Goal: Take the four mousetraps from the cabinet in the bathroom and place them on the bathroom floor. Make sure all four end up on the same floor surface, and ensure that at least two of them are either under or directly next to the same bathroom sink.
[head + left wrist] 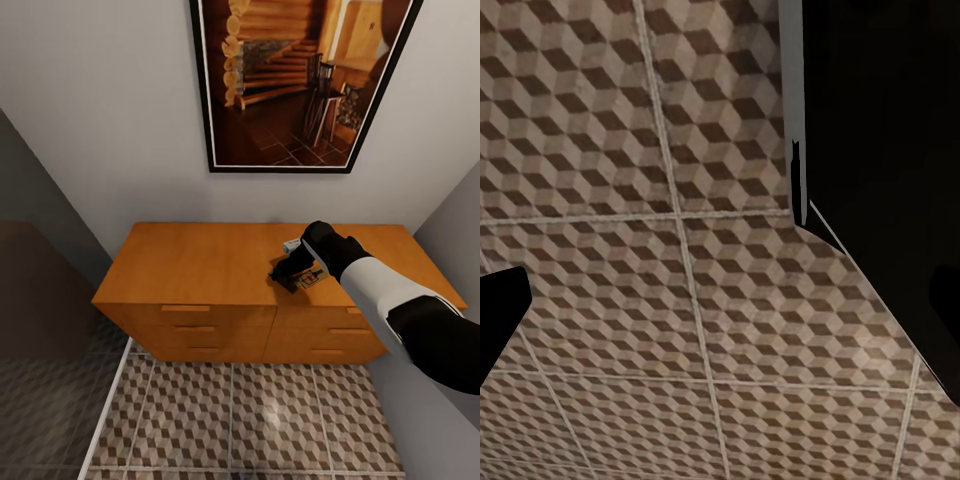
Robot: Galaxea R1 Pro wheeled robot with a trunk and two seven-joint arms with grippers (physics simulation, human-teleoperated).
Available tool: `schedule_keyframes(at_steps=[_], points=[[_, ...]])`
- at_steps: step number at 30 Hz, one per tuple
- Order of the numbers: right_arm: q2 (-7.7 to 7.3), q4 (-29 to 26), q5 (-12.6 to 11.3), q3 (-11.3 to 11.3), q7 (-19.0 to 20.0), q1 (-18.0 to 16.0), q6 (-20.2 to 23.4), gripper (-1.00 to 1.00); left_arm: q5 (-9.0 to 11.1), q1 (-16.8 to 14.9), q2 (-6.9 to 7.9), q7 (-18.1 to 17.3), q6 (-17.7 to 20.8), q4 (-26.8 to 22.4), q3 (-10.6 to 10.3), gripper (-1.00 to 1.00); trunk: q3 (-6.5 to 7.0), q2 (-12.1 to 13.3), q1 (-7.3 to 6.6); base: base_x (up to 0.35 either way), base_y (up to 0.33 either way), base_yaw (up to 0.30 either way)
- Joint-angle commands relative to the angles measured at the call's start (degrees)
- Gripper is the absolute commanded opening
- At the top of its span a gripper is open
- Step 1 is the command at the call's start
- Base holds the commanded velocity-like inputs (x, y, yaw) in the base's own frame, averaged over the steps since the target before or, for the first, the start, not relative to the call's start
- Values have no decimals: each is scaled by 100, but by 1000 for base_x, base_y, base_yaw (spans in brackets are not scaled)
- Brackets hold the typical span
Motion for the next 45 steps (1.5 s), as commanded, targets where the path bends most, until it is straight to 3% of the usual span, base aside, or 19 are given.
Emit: schedule_keyframes(at_steps=[1,13,14,45], points=[[-6,-9,-9,26,17,54,0,100,38,-5,-4,2,-31,17,-49,100,-10,-4,7,0,0,0],[-10,-9,-9,26,17,54,-1,100,38,-5,-4,2,-31,17,-46,100,-10,-4,7,0,0,0],[-10,-9,-9,26,17,54,-1,-100,38,-5,-4,2,-31,17,-45,100,-10,-4,7,0,0,0],[8,-9,-9,26,17,54,-1,-100,38,-7,-2,2,-31,17,-46,100,-10,-4,7,0,0,0]])
